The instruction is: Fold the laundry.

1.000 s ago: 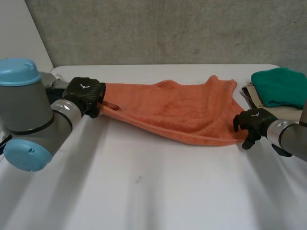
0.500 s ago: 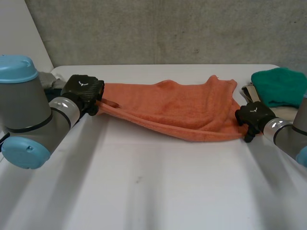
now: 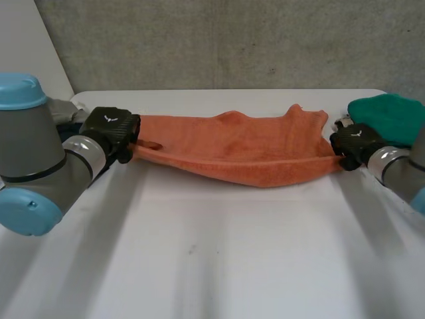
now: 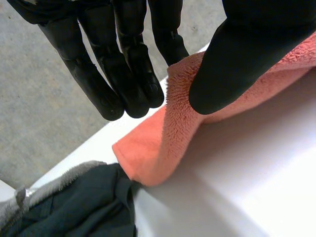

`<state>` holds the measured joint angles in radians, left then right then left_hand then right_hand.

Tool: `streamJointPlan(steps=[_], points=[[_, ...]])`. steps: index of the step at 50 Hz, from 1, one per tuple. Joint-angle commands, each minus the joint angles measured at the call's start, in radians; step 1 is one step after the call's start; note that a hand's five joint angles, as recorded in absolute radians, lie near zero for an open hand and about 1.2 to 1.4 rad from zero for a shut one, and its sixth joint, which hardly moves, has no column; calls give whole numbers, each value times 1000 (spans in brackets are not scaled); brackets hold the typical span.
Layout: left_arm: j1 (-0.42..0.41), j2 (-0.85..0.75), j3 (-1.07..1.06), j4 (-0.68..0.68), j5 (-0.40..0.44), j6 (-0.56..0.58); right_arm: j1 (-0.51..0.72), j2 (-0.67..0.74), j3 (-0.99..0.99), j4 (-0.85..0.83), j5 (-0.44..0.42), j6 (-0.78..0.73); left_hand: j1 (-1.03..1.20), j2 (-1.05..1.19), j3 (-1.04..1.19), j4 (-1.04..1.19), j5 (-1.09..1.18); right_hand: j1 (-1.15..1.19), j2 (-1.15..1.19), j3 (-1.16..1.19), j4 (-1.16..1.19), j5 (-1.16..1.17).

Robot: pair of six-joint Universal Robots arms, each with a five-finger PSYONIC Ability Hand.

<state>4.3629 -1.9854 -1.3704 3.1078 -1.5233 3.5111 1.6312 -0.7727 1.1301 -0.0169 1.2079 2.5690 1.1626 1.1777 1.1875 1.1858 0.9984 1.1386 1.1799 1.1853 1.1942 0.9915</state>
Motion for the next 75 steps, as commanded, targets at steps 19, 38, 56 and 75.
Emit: streamJointPlan(steps=[19, 38, 56, 75], points=[[-14, -81, 117, -453, -60, 166, -94, -309, 168, 684, 65, -438, 184, 169, 159, 161, 174, 258, 216, 211, 202, 230], [-39, -50, 792, 104, -182, -18, 24, -382, -181, -376, 234, 109, 208, 193, 183, 184, 197, 258, 216, 211, 202, 230], [-43, 8, 249, 91, -251, -86, 33, -379, 103, -121, 127, 106, 164, 148, 139, 140, 153, 258, 216, 211, 202, 230], [-69, -38, -141, -100, -190, -118, -85, -293, 514, 6, 58, -124, -296, -312, -321, -320, -307, 258, 216, 211, 202, 230]])
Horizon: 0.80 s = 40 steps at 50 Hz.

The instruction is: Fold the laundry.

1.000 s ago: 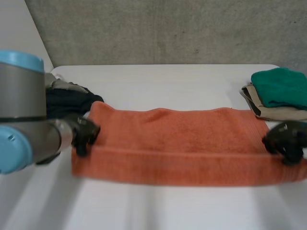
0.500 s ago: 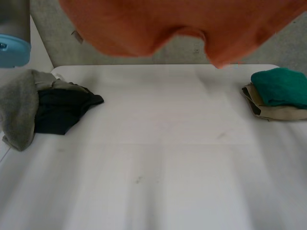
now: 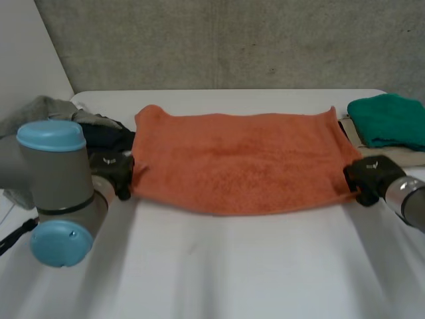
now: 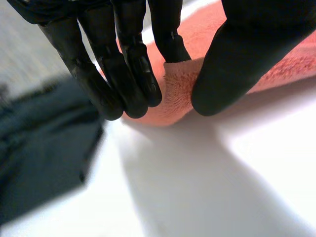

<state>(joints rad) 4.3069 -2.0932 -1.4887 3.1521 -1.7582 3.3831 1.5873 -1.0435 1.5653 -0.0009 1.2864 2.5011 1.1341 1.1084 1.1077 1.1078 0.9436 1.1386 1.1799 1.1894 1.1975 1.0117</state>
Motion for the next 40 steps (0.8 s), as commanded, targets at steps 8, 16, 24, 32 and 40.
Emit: streamJointPlan(steps=[8, 16, 24, 32, 40], points=[[-3, 142, 50, -207, 152, 145, -44, -30, 114, -54, -33, -42, -847, -822, -821, -821, -831, 258, 216, 207, 199, 210], [86, 44, 228, -188, 262, 332, -33, -30, 136, -77, -41, -39, -751, -725, -724, -724, -735, 258, 216, 207, 199, 210], [114, -158, 429, -271, 385, 577, -46, -32, 139, -77, -47, -38, -481, -455, -454, -454, -464, 258, 216, 207, 199, 210], [132, -298, 541, -310, 419, 766, -70, -32, 153, -79, -68, -41, -603, -578, -577, -577, -587, 258, 216, 207, 199, 210], [142, -346, 562, -320, 410, 809, -78, -36, 156, -80, -75, -42, -721, -695, -695, -695, -705, 258, 216, 207, 199, 210]])
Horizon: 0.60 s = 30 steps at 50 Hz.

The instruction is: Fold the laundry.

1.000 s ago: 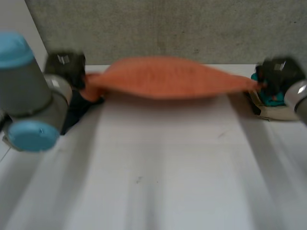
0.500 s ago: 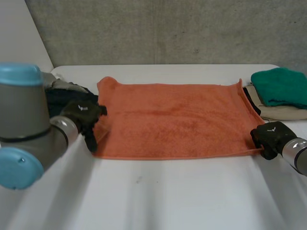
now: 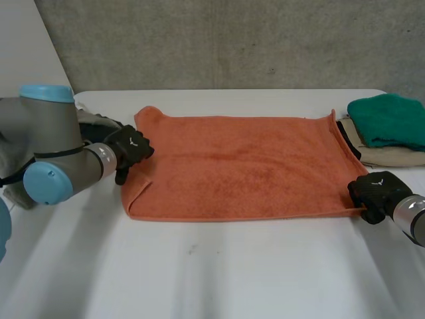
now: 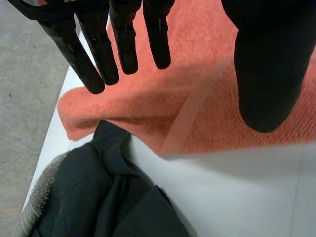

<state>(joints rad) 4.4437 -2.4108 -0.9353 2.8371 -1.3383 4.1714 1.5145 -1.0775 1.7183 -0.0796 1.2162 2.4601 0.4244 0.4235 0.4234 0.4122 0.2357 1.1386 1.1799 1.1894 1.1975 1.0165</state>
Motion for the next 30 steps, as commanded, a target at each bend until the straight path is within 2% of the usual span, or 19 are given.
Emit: streamJointPlan(steps=[1, 6, 8, 9, 10, 19, 26, 27, 30], points=[[3, -30, 9, -5, -9, 21, -5, -4, 3, -3, -4, -1, -3, -2, -2, 10, 12, 258, 216, 207, 199, 205], [3, -45, 0, -16, -9, 16, -4, -4, 0, -8, -4, -1, 132, 133, 133, 144, 146, 258, 216, 207, 199, 205], [5, -44, -10, -30, -6, 12, -5, -4, 0, -8, -4, -1, 442, 443, 443, 454, 456, 258, 216, 207, 199, 205], [6, -37, -16, -31, -9, 7, -8, -4, -2, -6, -6, -1, 790, 791, 791, 802, 804, 258, 216, 207, 199, 205], [8, -33, -19, -31, -10, 3, -10, -5, -3, -2, -6, -1, 950, 951, 951, 962, 964, 258, 216, 207, 199, 205], [37, 145, -161, -42, -56, -134, -27, -50, -28, 61, 2, -16, 972, 973, 973, 984, 986, 258, 216, 207, 199, 205], [91, 400, -476, -59, -67, -234, -88, -142, -45, 381, -4, -242, 972, 973, 973, 984, 986, 258, 216, 207, 199, 205], [112, 436, -541, -64, -85, -252, -106, -162, -45, 476, 0, -316, 972, 973, 973, 984, 986, 258, 216, 207, 199, 205], [164, 484, -655, -79, -139, -266, -145, -189, -43, 622, 8, -436, 972, 973, 973, 984, 986, 258, 216, 207, 199, 205]])
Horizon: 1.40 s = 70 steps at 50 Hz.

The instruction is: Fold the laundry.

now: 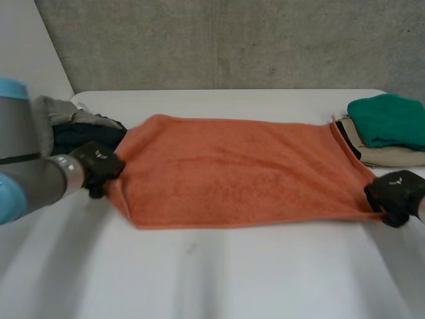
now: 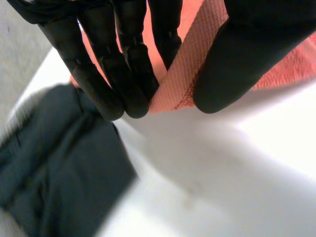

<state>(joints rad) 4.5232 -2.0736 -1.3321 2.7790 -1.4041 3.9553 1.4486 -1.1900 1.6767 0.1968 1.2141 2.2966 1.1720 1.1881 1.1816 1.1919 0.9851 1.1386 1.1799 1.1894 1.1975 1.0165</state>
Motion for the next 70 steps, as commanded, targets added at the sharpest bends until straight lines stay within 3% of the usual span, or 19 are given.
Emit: streamJointPlan(steps=[1, 6, 11, 15, 22, 27, 33, 47, 61, 63, 65, 66, 70], points=[[99, 158, -286, -35, -90, -51, -112, -95, 5, 440, 21, -349, 224, 208, 215, 204, 237, 258, 216, 207, 199, 205], [151, 188, -395, -156, -102, -34, -183, -125, 18, 607, 44, -534, 224, 208, 215, 204, 237, 258, 216, 207, 199, 205], [132, 188, -354, -168, -23, -42, -153, -96, 12, 555, 44, -511, 224, 208, 215, 204, 237, 258, 216, 207, 199, 205], [94, 170, -247, -139, -6, -149, -99, -60, -18, 466, 50, -445, 224, 208, 215, 204, 237, 258, 216, 207, 199, 205], [43, 53, -13, -88, -47, -392, -17, 18, -132, 208, 44, -247, 224, 208, 215, 204, 237, 258, 216, 207, 199, 205], [25, -63, 149, -46, -113, -514, 29, 102, -228, -43, 41, -113, 224, 208, 215, 204, 237, 258, 216, 207, 199, 205], [-7, -180, 335, -32, -200, -605, 73, 225, -345, -267, 41, -57, 224, 208, 215, 204, 237, 258, 216, 207, 199, 205], [-85, -394, 662, -41, -418, -617, 156, 513, -575, -506, 16, -8, 224, 208, 215, 204, 237, 258, 216, 207, 199, 205], [-96, -473, 714, -16, -426, -602, 173, 606, -663, -600, -45, 64, 224, 208, 215, 204, 237, 258, 216, 207, 199, 205], [-96, -471, 712, -4, -421, -608, 176, 616, -683, -594, -33, 72, 53, 37, 43, 33, 65, 164, 123, 113, 105, 112], [-96, -470, 711, 4, -414, -608, 177, 618, -693, -593, -19, 70, -454, -470, -463, -474, -441, -658, -699, -708, -716, -710], [-98, -464, 711, 5, -405, -608, 179, 615, -695, -588, 8, 70, -936, -952, -946, -956, -924, -964, -1005, -1015, -1023, -1016], [-101, -422, 703, -1, -394, -611, 171, 558, -680, -558, 85, 79, -997, -1014, -1007, -1017, -985, -964, -1005, -1015, -1023, -1016]])
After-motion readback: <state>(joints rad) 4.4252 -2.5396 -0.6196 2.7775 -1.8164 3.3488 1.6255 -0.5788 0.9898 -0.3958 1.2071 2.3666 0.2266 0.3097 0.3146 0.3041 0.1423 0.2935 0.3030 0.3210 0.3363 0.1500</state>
